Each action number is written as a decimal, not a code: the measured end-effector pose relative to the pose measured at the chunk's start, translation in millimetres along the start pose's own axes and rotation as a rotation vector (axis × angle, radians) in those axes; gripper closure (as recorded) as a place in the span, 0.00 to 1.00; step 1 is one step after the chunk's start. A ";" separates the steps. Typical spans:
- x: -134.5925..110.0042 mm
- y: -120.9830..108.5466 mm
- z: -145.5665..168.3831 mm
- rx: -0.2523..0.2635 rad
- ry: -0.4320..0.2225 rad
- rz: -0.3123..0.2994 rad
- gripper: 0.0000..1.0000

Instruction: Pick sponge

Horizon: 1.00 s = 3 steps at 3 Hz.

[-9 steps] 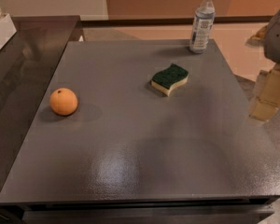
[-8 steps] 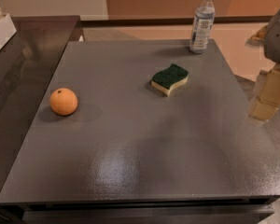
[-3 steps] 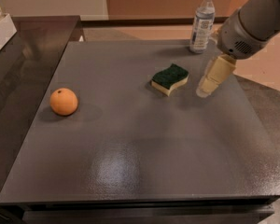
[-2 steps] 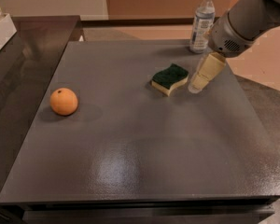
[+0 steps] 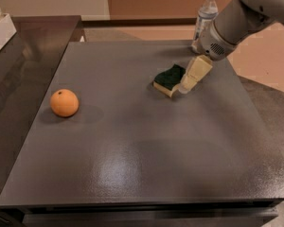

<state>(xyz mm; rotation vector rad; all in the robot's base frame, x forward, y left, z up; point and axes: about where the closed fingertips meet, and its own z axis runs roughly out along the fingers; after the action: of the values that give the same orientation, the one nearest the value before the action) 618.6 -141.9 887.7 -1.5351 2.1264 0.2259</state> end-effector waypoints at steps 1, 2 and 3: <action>-5.7 3.0 13.7 -0.037 -0.008 0.015 0.00; -6.5 7.6 25.1 -0.065 -0.011 0.028 0.00; -4.3 9.4 33.2 -0.079 -0.005 0.037 0.00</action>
Offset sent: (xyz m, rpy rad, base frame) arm 0.0005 0.0237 -0.0288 0.0494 0.0908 0.0057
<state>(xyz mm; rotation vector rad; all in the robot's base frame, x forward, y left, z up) 620.9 -121.2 859.8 -1.5379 2.1667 0.3300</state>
